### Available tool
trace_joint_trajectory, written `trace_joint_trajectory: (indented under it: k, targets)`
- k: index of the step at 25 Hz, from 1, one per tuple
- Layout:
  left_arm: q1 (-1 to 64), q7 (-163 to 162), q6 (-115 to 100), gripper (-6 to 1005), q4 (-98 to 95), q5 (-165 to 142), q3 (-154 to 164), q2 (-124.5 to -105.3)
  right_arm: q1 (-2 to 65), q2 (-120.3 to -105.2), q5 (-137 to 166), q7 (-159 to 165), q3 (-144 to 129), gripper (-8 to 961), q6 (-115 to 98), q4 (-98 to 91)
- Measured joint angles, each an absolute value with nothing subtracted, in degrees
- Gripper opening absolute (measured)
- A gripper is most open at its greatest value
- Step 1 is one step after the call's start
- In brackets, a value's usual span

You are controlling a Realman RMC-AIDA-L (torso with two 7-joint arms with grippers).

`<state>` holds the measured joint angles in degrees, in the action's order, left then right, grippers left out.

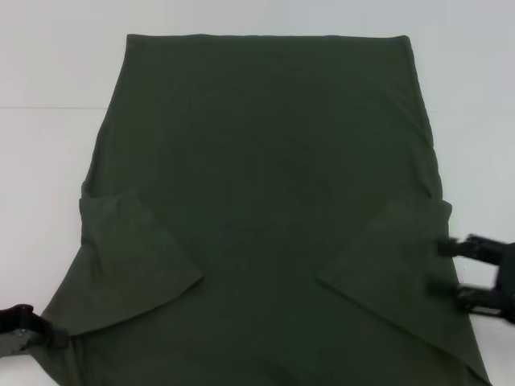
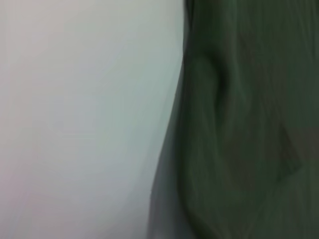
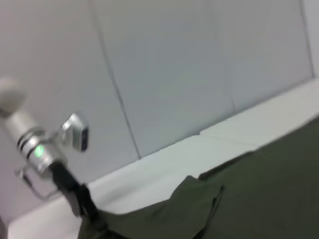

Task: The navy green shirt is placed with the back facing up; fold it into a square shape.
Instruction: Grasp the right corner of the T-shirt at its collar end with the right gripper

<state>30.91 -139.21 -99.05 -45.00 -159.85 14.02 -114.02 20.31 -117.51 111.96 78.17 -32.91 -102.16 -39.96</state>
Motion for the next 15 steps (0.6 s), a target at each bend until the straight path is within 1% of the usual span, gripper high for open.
trace_joint_trajectory:
  k: [2,3,7,9,12,15]
  targets:
    - [30.91,-138.72,-99.33,39,-45.01,-159.81,13.82,-113.99,20.45,-115.85,112.27,89.68,-32.54,824,-103.48,-42.74]
    - [30.92,-138.47,-99.52,21,-45.00,-159.78,13.79,-113.99,20.65,-114.62,112.79,97.71,-32.77,824,-103.80,-43.77]
    - [30.93,-137.48,-100.55,21,-45.00,-159.31,13.82,-113.94,22.07,-108.93,116.48,121.12,-33.00,823,-105.66,-44.35]
    - [30.94,-136.97,-100.84,21,-45.00,-159.20,13.82,-113.81,22.85,-106.55,119.33,129.83,-32.98,822,-106.54,-44.07]
    - [30.94,-136.62,-100.89,22,-45.00,-159.16,13.82,-113.66,24.36,-104.80,124.76,138.36,-32.90,821,-107.49,-44.24]
    - [30.94,-136.19,-100.89,22,-45.00,-159.16,13.87,-113.57,26.28,-104.24,130.39,141.78,-32.82,820,-108.63,-44.55]
